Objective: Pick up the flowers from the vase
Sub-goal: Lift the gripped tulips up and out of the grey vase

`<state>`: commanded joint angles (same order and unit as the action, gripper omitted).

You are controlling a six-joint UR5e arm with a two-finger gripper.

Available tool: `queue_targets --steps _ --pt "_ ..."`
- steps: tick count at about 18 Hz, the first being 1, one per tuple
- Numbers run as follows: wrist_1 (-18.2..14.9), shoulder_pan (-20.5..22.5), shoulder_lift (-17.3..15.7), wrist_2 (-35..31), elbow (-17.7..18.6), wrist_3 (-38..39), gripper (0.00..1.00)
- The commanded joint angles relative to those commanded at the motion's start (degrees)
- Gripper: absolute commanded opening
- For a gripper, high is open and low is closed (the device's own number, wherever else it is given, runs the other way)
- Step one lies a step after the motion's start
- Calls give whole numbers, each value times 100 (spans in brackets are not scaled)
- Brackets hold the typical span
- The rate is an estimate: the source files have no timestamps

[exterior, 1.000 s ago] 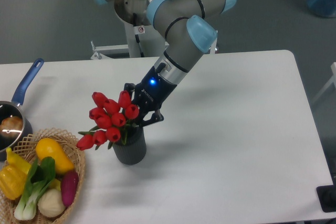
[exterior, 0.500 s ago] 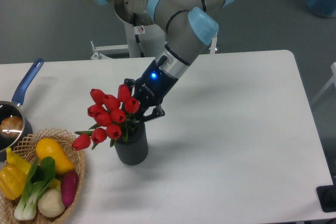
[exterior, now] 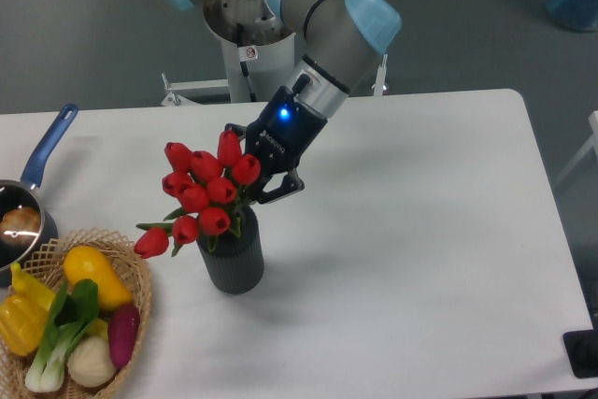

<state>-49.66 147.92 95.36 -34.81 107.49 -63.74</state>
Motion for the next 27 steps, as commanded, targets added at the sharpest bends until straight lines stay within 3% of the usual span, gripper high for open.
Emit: queue_targets --steps 16,20,27 --pt "9 395 -70 994 -729 2216 0" --pt "9 597 -70 976 -870 2260 0" --pt "35 1326 -141 730 -1002 1866 0"
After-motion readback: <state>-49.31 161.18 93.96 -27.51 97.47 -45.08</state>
